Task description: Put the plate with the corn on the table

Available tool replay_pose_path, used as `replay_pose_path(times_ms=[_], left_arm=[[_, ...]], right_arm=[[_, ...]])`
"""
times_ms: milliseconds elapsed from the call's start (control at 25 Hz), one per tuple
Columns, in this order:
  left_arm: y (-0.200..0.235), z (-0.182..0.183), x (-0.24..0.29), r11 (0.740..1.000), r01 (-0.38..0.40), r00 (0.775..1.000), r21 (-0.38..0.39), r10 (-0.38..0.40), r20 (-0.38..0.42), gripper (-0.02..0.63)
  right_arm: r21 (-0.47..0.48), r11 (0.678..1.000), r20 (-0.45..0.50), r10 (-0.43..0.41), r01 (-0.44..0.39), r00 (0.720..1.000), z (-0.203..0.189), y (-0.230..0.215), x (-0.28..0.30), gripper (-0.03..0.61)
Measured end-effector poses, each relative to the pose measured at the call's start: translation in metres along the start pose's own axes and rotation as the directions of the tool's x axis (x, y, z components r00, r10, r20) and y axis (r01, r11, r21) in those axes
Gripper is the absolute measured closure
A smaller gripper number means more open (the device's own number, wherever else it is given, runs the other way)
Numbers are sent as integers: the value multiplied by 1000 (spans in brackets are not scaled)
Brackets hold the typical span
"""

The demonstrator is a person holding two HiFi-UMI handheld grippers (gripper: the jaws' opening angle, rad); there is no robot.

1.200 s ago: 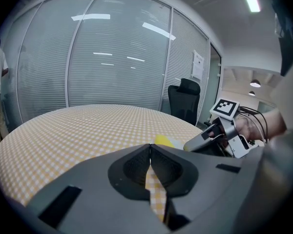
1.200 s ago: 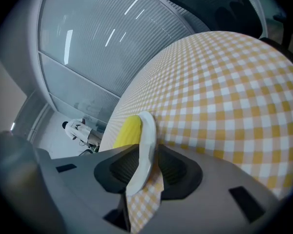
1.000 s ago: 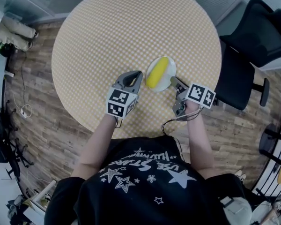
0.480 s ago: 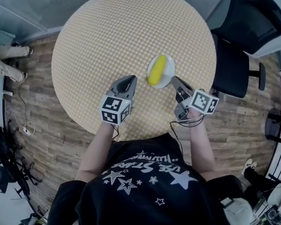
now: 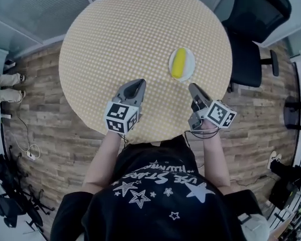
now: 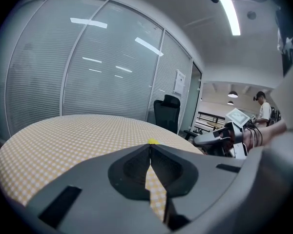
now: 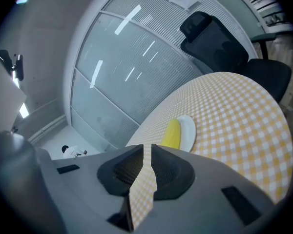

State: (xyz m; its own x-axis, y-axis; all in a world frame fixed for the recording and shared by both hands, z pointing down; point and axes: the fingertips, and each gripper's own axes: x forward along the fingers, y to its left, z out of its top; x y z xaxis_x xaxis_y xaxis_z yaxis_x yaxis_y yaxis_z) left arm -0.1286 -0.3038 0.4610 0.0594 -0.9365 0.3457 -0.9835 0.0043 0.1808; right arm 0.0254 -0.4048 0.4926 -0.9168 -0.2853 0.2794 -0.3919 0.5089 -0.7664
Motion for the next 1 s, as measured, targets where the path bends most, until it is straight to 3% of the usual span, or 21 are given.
replay_pose_path(times_ms=[360,640,840,1000], left_arm=[[27,2,-69,989,123,991,77,-126,36,606],[40,-19,-86,971,222,975,91,-222,-16,606],[24,-25,-90,963,256,967,86,-255,-20,606],[8,-36,-97,956,278,961,91,-276,-30,606]], right_arm=[[7,997,158,-75,74,985,-61,52,-30,518],[92,980,244,-193,175,950,-122,63,-76,518],[115,961,274,-274,252,922,-142,60,-127,518],[113,960,287,-278,256,917,-149,64,-142,518]])
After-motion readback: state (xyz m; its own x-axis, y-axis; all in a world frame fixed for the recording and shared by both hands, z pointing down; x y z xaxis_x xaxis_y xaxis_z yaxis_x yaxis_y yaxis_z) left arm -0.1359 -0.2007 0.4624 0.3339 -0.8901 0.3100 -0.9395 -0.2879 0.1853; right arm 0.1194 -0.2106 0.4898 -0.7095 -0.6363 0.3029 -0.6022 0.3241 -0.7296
